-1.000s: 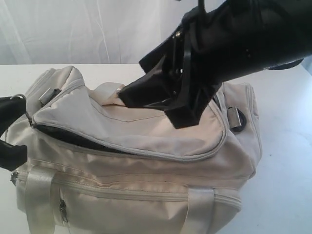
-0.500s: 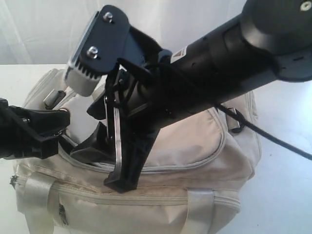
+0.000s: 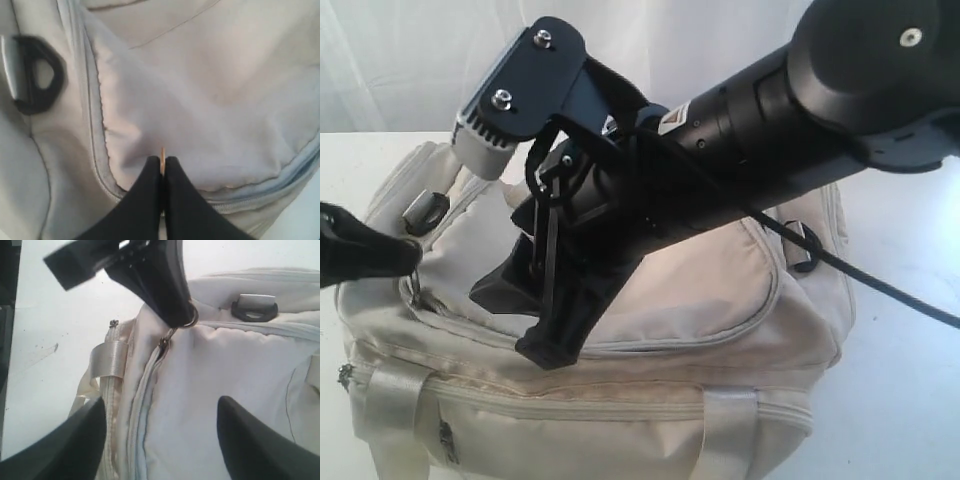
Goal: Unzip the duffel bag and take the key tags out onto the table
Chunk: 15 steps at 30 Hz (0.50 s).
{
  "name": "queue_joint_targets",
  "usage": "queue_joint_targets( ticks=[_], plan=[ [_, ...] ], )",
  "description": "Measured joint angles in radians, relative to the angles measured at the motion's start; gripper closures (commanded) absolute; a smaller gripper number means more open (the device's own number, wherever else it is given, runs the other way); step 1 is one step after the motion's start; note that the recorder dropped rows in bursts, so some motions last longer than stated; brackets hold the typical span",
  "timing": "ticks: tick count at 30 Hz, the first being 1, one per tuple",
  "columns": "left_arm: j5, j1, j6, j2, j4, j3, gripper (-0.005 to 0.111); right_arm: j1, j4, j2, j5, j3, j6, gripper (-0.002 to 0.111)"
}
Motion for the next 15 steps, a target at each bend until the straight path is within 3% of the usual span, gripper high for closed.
queue_joint_targets(
  ticks=[6,15],
  plan=[
    [0.088,0.0,-0.022,0.0,0.066,-0.128,0.107,0.043,0.02,0.05,-0.027,0.0,0.007,0.048],
    [0.129,0.0,-0.121,0.0,0.212,-0.147,0.107,0.162,0.028,0.151,-0.213,0.0,0.009,0.052]
  ],
)
